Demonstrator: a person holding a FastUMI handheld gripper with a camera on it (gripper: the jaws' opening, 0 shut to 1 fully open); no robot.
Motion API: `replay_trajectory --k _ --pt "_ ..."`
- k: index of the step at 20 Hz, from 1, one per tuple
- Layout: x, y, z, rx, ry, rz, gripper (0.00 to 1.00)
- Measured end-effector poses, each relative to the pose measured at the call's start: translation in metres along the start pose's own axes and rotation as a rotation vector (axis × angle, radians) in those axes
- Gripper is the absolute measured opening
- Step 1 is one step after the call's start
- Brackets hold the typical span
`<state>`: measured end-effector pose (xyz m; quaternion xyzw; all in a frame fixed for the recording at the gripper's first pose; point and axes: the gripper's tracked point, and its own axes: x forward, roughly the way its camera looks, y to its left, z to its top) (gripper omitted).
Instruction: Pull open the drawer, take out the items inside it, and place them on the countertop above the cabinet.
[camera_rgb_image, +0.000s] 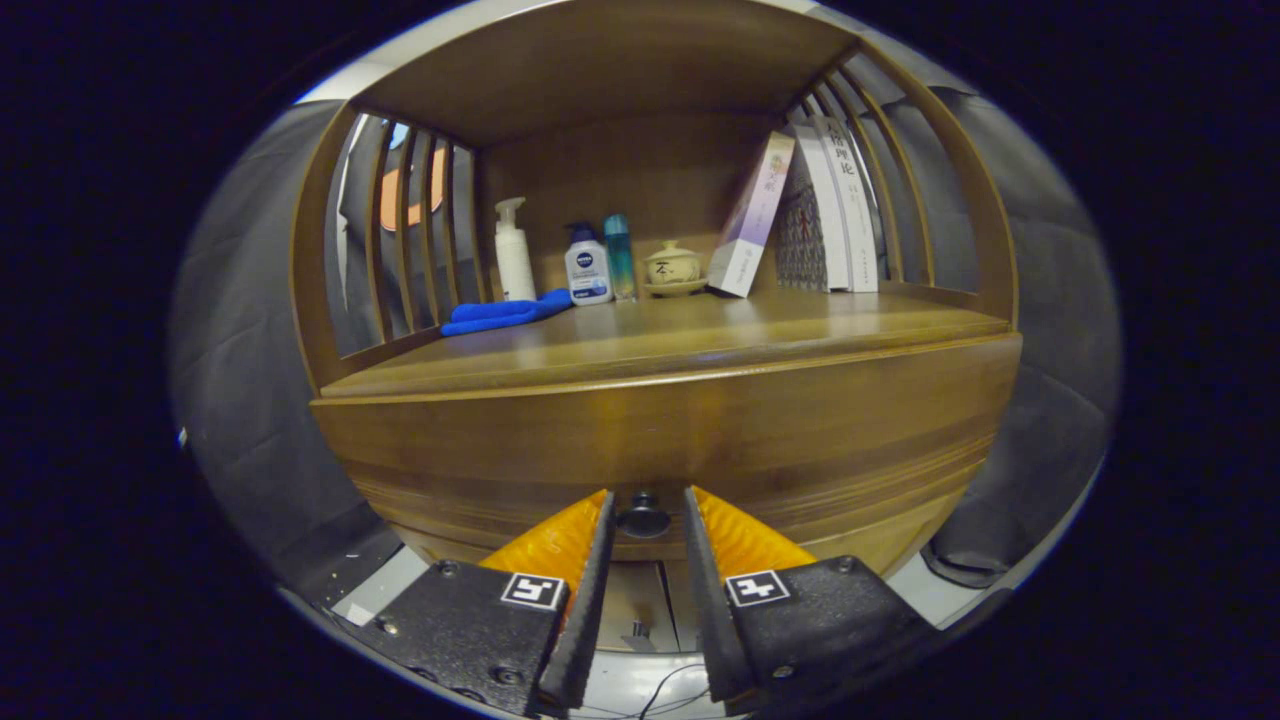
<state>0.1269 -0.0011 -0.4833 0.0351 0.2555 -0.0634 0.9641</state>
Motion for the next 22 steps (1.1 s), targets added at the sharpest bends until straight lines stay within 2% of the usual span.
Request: replay_trajectory --k 2,4,5,9,14,22 --pt "0.004 -0.004 -0.004 0.006 0.012 -0.024 0.37" --pt "0.006 -0.007 -0.004 0.015 -0.008 -0.051 0.35" --pt "0.006 -0.004 -0.003 0.015 -0.012 -0.057 0.3" --pt "0.003 -0.003 -0.004 0.033 0.005 -0.048 0.21" --pt "-0.007 -0.005 -0.007 0.0 0.016 -0.064 0.2" --pt "-0.05 -0.005 -0.023 0.005 0.015 -0.048 0.2"
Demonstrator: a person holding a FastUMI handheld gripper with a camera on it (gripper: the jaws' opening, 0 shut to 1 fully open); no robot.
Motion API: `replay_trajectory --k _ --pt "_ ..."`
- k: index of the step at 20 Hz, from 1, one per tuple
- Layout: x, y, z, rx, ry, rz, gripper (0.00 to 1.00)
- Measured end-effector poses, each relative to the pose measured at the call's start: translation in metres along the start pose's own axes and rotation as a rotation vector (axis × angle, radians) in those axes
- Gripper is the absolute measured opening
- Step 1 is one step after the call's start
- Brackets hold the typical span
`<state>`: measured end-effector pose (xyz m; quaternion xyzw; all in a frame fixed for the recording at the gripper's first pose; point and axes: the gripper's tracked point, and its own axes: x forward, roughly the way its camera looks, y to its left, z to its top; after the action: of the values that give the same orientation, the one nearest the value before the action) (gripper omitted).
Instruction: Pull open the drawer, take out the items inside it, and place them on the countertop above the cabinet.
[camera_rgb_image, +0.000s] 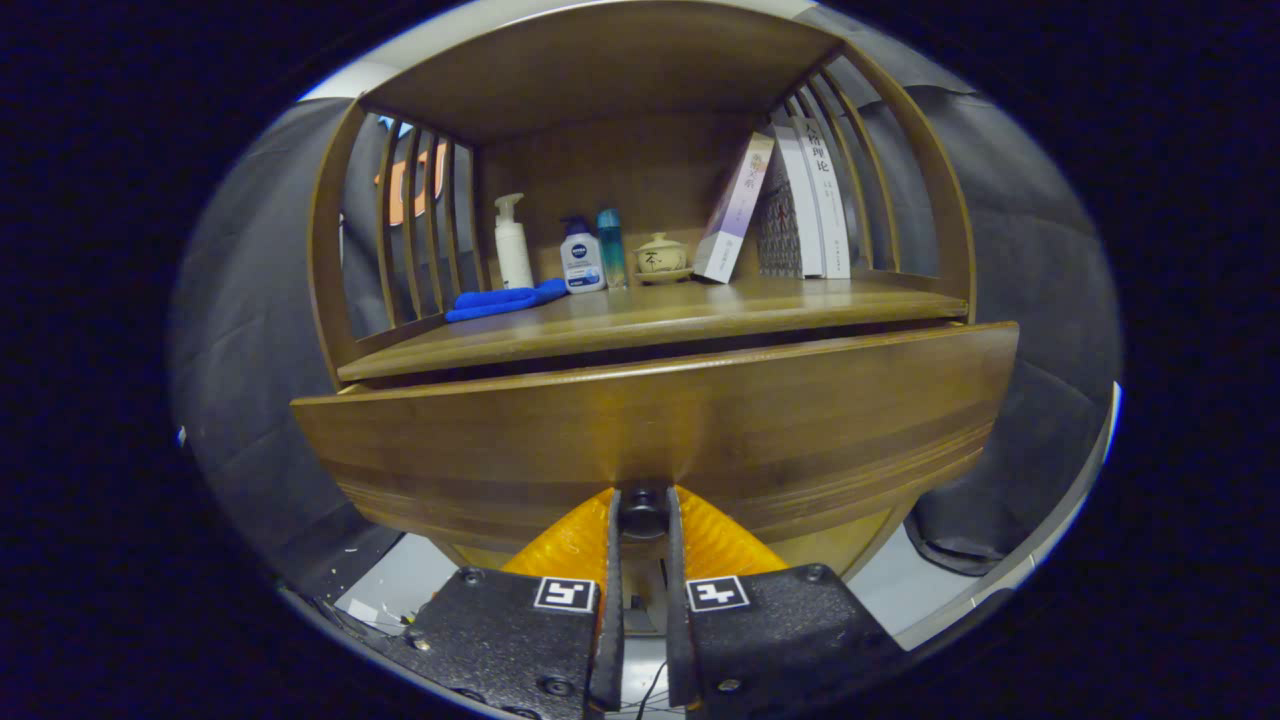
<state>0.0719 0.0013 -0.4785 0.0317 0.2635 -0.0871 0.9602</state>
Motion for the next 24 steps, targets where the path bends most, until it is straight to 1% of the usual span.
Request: replay_trajectory --k 10,15,21,24 --pt "-0.065 -0.001 -0.027 -0.002 -0.005 0.05 0.2" --pt "-0.101 -0.002 -0.049 -0.053 -0.008 0.051 0.2" --pt "-0.126 0.005 -0.063 -0.081 0.015 0.104 0.2" --pt "-0.129 0.005 -0.063 -0.093 0.025 0.11 0.2"
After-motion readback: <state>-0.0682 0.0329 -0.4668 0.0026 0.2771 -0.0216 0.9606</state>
